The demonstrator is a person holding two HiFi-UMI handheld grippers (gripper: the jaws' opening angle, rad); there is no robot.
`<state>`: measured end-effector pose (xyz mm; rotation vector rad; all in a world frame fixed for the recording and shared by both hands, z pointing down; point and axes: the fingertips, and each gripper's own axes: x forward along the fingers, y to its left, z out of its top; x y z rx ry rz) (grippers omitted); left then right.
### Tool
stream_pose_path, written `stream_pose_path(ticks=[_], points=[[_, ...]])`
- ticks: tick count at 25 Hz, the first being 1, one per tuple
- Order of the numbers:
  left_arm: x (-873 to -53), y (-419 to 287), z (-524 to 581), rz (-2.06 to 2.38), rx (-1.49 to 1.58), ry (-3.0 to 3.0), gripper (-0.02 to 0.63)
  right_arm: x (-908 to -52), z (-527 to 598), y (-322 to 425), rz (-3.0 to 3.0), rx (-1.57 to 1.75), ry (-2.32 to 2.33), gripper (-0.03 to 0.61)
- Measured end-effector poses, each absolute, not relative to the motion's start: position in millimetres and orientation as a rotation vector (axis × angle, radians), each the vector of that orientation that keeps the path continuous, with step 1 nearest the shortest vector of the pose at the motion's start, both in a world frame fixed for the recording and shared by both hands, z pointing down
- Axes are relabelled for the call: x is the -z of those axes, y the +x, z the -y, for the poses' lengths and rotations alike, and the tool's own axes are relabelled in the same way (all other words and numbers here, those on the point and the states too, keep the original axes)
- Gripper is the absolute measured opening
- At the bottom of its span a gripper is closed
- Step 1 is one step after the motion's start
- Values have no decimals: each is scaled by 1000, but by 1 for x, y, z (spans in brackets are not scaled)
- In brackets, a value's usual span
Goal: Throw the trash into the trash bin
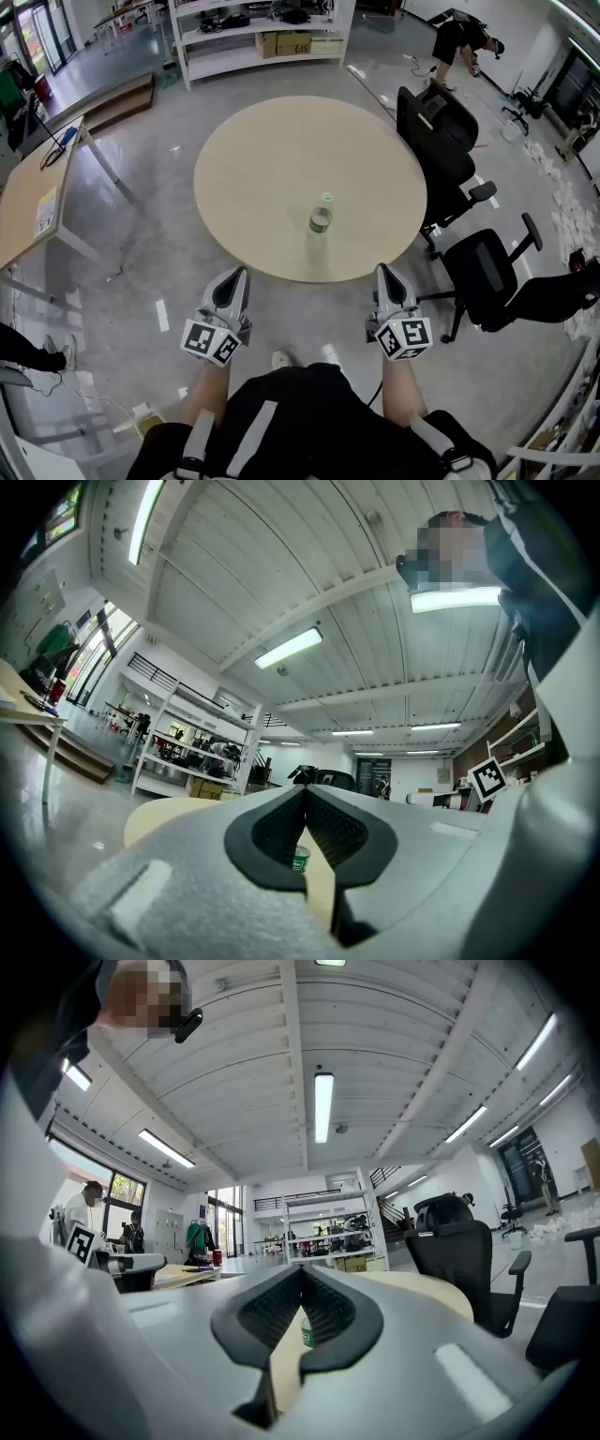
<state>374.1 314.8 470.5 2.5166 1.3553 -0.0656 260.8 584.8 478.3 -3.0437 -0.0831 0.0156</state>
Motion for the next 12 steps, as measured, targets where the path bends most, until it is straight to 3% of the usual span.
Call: stream_pose_path(ticks=[12], points=[[-490, 391, -348, -1339, 1, 2495, 5, -507, -587, 300, -16, 114, -3040, 6]])
